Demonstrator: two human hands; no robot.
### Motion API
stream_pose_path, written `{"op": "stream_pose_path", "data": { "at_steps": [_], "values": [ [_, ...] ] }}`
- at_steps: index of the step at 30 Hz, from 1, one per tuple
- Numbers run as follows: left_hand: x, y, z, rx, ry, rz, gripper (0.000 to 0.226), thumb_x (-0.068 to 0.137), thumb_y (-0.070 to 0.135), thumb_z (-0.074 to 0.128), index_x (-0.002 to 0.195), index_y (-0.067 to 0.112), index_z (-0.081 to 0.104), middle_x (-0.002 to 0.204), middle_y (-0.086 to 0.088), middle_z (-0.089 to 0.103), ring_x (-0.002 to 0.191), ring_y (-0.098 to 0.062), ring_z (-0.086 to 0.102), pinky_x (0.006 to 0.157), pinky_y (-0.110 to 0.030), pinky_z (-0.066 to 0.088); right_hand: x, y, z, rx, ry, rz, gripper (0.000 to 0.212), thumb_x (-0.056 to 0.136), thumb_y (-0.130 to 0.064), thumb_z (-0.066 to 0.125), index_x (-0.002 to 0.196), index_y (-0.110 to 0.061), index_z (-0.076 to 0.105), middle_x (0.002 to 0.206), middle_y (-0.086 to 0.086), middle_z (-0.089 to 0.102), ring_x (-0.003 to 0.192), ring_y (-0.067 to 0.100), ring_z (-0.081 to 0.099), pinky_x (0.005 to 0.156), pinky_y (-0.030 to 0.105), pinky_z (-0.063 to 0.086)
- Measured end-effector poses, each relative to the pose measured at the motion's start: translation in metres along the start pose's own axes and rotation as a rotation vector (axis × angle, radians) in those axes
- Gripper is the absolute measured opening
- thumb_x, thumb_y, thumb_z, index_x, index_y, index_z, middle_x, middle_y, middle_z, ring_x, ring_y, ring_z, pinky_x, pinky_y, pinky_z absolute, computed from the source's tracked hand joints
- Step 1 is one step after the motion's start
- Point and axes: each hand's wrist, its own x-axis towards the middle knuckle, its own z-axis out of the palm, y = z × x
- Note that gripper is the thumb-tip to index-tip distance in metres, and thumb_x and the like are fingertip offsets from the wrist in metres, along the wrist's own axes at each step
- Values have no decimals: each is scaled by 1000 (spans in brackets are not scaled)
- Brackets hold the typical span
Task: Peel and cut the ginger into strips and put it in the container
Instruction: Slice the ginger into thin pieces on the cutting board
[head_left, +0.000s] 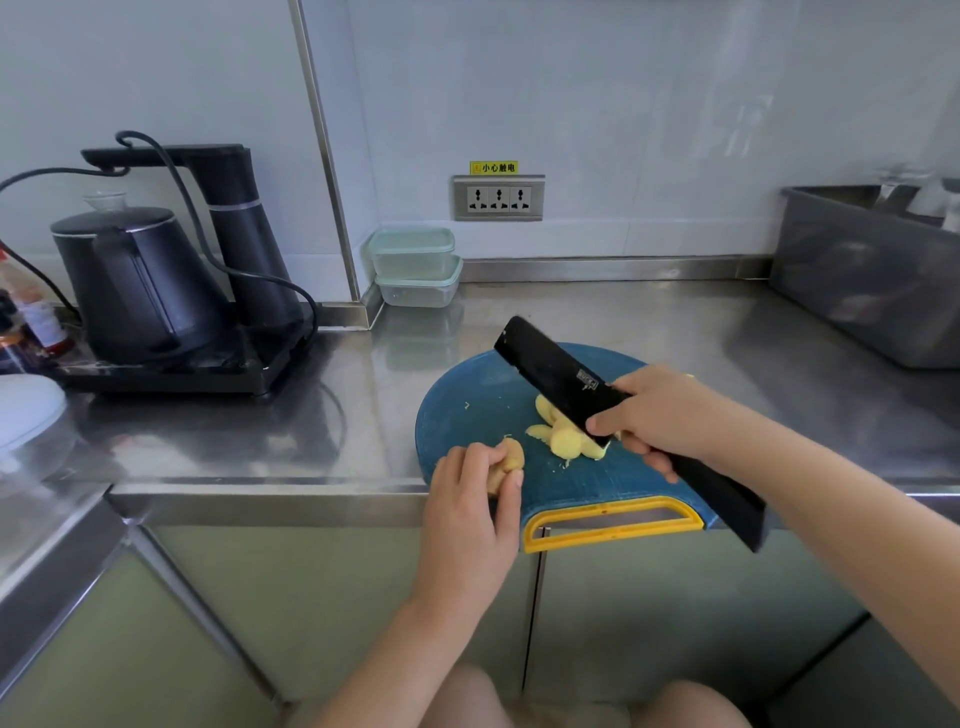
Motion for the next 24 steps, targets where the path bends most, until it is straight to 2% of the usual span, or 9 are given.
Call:
{"op": "stream_pose_path", "data": {
  "at_steps": [4,7,9,11,14,17,24],
  "values": [
    [-1,0,0,-12,15,8,23,92,38,41,103,21,52,95,9,51,86,-9,49,71,-18,43,-8,-2,4,-30,100,-55,30,99,-30,47,89,-3,54,50,5,50,33,17,45,44,27,45],
    [1,1,1,-35,19,11,19,92,37,42,102,23,51,93,9,48,84,-11,49,72,-22,43,-15,-7,19,-117,147,-121,33,101,-35,39,83,-10,50,56,6,52,32,14,47,39,25,41],
    [2,1,0,-34,16,20,19,92,36,42,100,21,50,90,8,47,81,-13,49,70,-27,44,-19,-12,31,-208,154,-165,33,102,-35,37,80,-14,49,64,6,52,36,15,51,39,25,42],
    [3,1,0,-30,7,24,20,91,36,42,99,20,50,88,7,47,80,-13,48,68,-28,45,-20,-15,40,-252,137,-170,31,102,-35,36,85,-14,51,73,7,53,43,18,52,39,25,43],
    [4,2,0,-29,0,17,25,90,36,40,100,18,54,88,6,47,80,-13,48,67,-29,46,-20,-16,47,-250,107,-149,31,103,-34,35,92,-9,51,73,7,53,39,16,49,34,22,39],
    [5,3,0,-31,-11,5,32,90,36,39,106,15,59,90,5,49,82,-13,48,68,-31,46,-19,-16,48,-279,116,-140,30,103,-34,35,98,-9,51,80,8,54,42,16,49,34,22,41],
    [6,4,-1,-22,-9,7,30,90,36,40,103,16,59,87,7,48,79,-12,47,65,-26,45,-15,-15,50,-291,104,-150,28,103,-33,34,93,-12,49,76,7,53,40,13,46,29,17,34]
  ]
}}
